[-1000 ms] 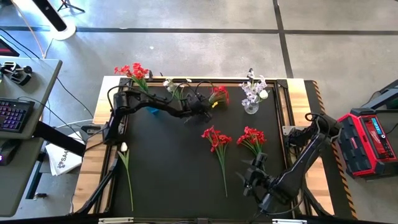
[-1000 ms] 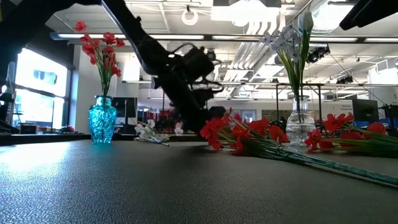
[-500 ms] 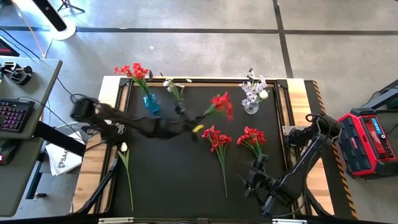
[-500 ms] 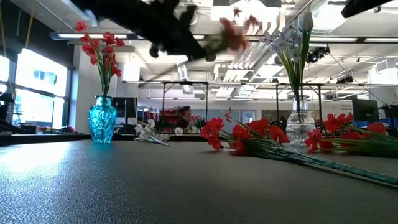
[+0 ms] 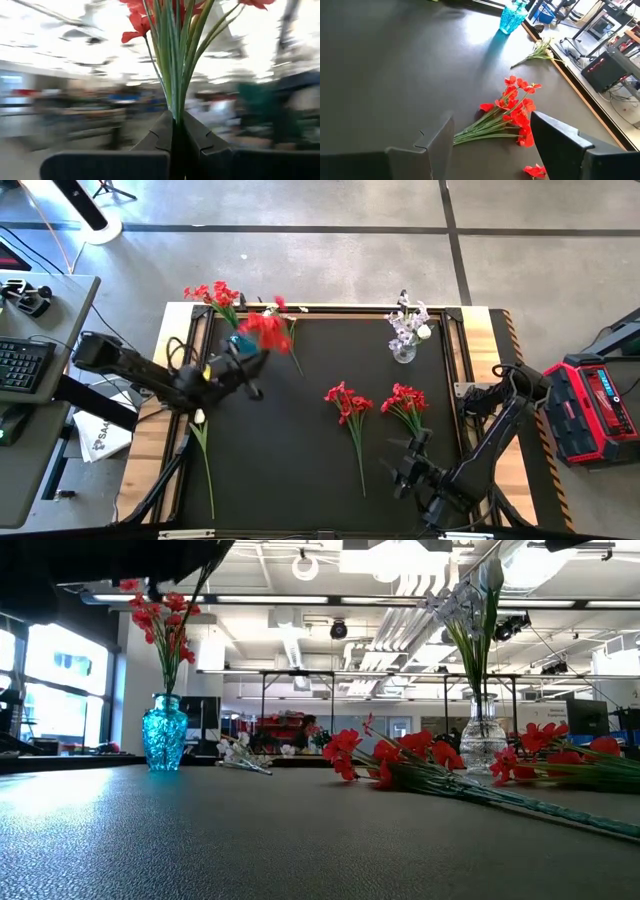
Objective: Sort flowers into vase by color
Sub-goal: Put the red flowers into the blue vase
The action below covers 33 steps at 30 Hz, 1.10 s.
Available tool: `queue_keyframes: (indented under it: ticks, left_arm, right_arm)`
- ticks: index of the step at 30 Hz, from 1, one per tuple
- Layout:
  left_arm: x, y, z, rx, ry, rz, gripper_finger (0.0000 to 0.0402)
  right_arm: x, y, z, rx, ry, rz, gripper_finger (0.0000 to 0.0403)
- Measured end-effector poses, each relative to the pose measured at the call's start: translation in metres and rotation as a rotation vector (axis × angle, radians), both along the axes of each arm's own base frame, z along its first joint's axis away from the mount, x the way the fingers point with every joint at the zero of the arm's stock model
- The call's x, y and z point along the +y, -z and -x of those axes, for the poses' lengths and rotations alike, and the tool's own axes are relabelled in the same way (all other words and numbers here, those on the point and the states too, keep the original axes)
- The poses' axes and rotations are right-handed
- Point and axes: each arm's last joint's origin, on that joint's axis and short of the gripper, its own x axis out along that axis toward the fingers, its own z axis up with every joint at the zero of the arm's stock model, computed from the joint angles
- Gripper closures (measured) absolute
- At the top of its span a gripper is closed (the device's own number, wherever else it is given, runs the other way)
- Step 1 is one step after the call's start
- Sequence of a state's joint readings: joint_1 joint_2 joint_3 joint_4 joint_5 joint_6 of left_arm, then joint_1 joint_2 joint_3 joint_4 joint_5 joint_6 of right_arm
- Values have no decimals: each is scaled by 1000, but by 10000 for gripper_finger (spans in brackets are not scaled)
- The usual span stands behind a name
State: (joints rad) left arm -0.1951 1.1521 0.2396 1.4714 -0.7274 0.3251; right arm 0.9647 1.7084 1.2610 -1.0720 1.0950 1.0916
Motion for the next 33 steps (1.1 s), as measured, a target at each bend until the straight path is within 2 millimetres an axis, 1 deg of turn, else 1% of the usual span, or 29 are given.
queue_keyframes:
  ticks: [2,5,9,13,17,20,24,29,33]
  left_arm:
    - [10,0,8,18,-121,8,399]
    - [26,2,19,10,-215,-2,398]
    - [46,3,30,-27,-232,-54,398]
    - [70,6,39,-46,-319,-57,397]
    - [89,11,45,0,-305,-134,398]
    - [99,13,49,25,-293,-167,399]
    - [109,19,51,92,-323,-144,399]
    - [114,26,50,148,-288,-106,399]
    - [117,28,51,183,-309,-104,399]
  right_arm:
    - [0,0,0,0,0,0,167]
    - [0,0,0,1,0,0,167]
    - [0,0,0,3,0,3,167]
    - [0,0,0,5,0,1,167]
    - [0,0,0,6,0,1,167]
    - [0,0,0,6,0,0,167]
    - [0,0,0,7,0,0,167]
    - [0,0,0,7,0,0,167]
    - [0,0,0,6,0,0,167]
